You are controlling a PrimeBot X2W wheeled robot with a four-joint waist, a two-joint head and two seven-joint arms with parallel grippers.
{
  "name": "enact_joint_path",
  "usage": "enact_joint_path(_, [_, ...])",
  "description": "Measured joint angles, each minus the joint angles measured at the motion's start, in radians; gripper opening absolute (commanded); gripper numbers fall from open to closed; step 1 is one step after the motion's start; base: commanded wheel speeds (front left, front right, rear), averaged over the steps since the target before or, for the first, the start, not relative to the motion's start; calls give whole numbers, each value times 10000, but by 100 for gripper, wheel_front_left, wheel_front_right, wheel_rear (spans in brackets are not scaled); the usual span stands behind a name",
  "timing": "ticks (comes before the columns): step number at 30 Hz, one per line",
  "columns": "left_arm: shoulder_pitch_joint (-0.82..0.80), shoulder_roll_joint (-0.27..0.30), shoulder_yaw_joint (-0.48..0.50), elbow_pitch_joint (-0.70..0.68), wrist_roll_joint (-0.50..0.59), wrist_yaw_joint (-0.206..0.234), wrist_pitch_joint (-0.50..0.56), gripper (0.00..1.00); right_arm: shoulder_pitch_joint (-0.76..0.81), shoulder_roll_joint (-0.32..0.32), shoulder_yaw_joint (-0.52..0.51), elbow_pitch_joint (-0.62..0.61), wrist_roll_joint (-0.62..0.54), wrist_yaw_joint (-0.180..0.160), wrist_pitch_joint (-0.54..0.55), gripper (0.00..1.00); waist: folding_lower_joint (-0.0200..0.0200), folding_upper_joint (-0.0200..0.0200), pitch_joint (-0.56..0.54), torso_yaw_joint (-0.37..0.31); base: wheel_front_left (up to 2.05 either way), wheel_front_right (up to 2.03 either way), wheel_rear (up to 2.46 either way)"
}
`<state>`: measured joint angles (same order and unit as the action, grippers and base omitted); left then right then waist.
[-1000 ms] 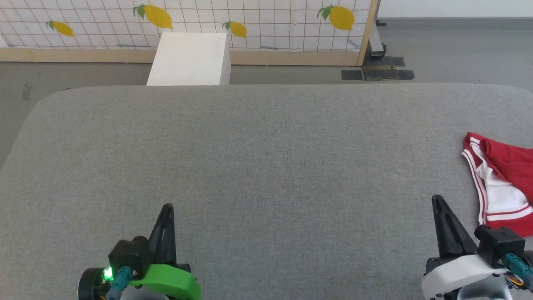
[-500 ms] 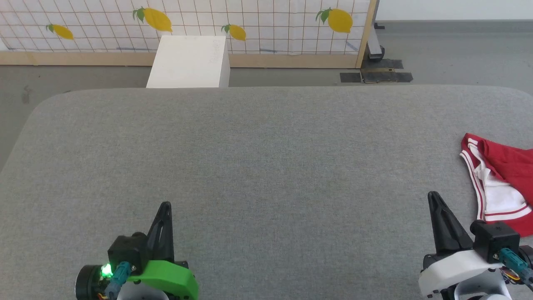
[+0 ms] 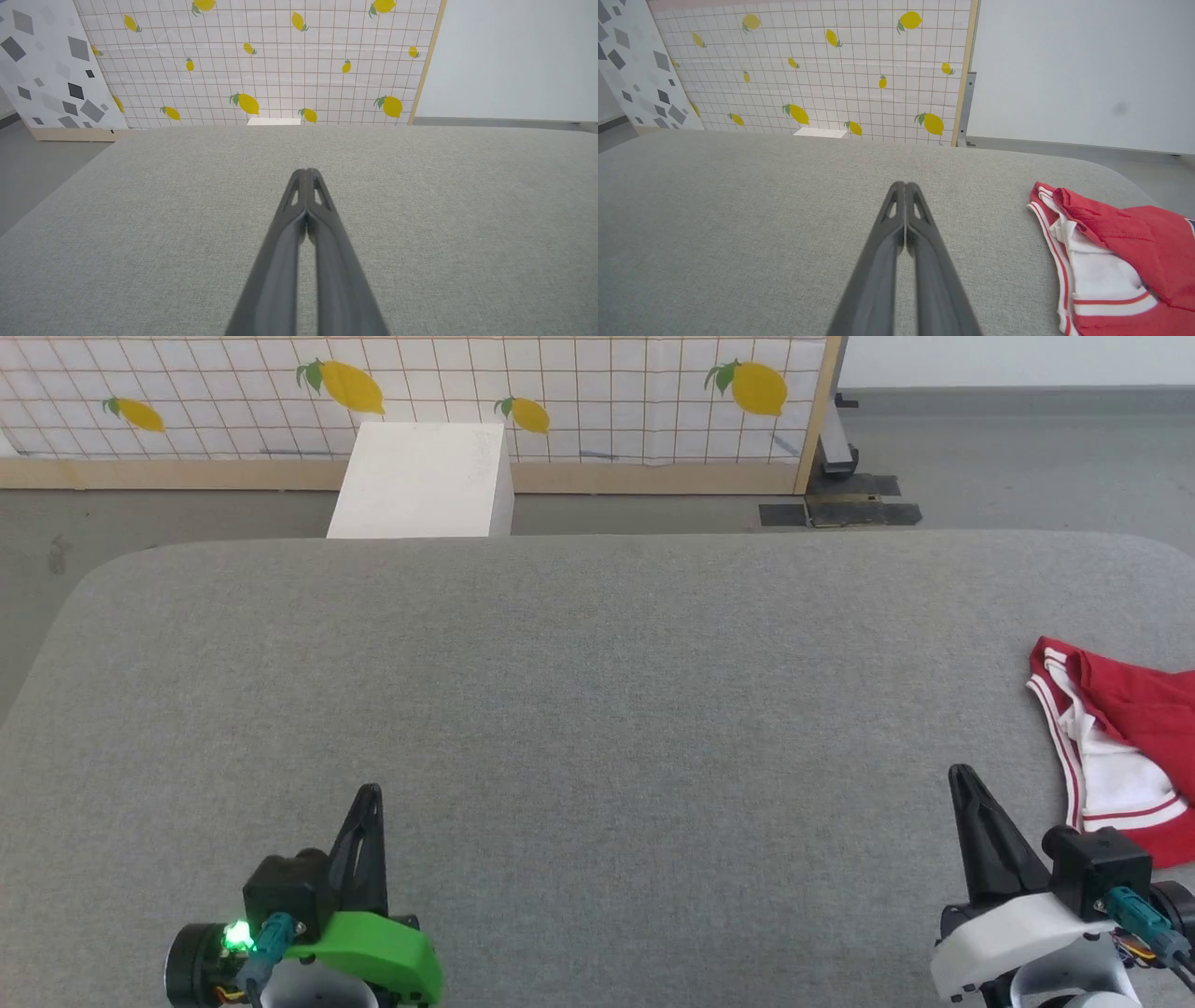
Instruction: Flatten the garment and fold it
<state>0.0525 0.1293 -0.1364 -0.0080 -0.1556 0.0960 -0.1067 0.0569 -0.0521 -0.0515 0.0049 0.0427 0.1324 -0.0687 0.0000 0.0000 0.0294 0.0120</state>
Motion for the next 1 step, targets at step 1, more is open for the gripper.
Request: enact_joint_path(1, [-12, -12, 17, 0, 27, -15, 2, 0, -7, 0, 10, -2, 0, 0, 23, 0, 0, 0, -5, -2, 0, 0, 0])
